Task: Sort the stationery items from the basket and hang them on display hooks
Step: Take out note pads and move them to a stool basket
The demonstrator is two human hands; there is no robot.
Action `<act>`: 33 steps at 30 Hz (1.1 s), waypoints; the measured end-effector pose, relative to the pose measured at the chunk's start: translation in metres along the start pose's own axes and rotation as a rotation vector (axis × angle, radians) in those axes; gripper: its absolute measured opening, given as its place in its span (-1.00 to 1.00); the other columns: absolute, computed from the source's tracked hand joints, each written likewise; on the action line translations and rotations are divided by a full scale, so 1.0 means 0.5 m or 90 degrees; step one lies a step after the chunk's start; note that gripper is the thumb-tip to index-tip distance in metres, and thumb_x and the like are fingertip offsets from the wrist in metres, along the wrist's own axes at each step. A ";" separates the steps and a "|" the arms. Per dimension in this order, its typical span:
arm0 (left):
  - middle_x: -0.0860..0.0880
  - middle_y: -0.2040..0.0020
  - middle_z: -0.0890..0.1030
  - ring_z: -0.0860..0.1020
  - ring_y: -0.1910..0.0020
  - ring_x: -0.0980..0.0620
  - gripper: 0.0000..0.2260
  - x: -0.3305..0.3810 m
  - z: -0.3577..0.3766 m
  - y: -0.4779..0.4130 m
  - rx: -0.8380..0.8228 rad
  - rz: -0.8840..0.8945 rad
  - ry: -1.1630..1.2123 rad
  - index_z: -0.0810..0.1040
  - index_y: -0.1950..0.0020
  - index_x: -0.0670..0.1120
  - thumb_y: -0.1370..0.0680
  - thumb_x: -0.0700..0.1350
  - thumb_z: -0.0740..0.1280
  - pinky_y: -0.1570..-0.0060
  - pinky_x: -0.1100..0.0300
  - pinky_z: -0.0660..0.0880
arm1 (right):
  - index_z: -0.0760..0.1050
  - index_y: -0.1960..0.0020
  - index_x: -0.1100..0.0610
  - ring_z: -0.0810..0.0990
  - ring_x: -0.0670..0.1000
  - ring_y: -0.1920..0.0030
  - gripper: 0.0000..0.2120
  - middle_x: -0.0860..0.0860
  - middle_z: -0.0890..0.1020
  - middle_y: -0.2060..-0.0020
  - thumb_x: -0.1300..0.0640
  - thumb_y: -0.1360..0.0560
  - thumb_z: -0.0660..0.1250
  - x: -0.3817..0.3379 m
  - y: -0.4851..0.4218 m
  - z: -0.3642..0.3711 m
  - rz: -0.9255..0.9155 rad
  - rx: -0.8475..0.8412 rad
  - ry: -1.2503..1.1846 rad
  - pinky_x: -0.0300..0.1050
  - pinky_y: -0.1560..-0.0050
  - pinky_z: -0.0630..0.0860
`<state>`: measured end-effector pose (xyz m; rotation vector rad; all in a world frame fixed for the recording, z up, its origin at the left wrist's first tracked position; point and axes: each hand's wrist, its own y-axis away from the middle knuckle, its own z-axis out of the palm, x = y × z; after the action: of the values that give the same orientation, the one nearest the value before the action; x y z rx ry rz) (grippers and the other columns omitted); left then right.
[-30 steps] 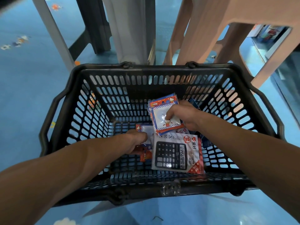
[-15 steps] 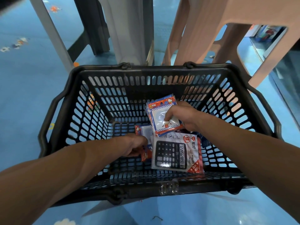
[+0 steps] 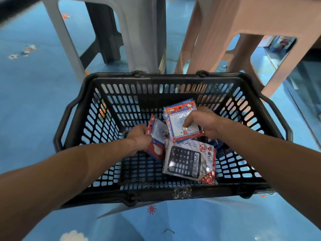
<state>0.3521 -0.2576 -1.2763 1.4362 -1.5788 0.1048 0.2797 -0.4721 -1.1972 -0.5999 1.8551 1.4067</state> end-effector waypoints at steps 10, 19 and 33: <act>0.06 0.09 0.71 0.69 0.16 0.05 -0.93 0.030 -0.097 0.043 0.074 0.166 -0.021 0.64 0.06 0.11 -0.59 0.00 0.36 0.13 0.11 0.65 | 0.62 -0.15 0.24 0.73 0.21 0.00 -0.64 0.17 0.74 0.00 0.51 -0.41 0.38 -0.025 0.026 0.018 -0.056 -0.025 0.055 0.00 0.15 0.68; -0.15 0.25 0.71 0.71 0.27 -0.11 -0.83 0.088 -0.154 0.082 -0.013 0.109 0.296 0.63 0.28 -0.13 -0.51 -0.25 0.38 0.21 0.11 0.58 | 0.54 -0.24 0.29 0.69 0.27 -0.06 -0.60 0.26 0.68 -0.12 0.51 -0.45 0.25 -0.040 0.058 0.022 -0.072 -0.130 -0.028 0.09 0.03 0.68; -0.19 -0.01 0.61 0.62 -0.11 -0.17 -0.93 0.122 -0.142 0.098 -0.083 0.027 0.481 0.44 0.09 -0.15 -0.54 -0.24 0.18 -0.08 -0.08 0.61 | 0.52 -0.32 0.32 0.70 0.29 -0.10 -0.56 0.25 0.69 -0.13 0.48 -0.45 0.32 -0.038 0.060 0.012 -0.033 -0.068 -0.047 0.22 -0.14 0.64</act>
<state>0.3631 -0.2425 -1.1724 1.0750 -0.9671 0.4986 0.2717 -0.4585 -1.1648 -0.6357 1.7029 1.4803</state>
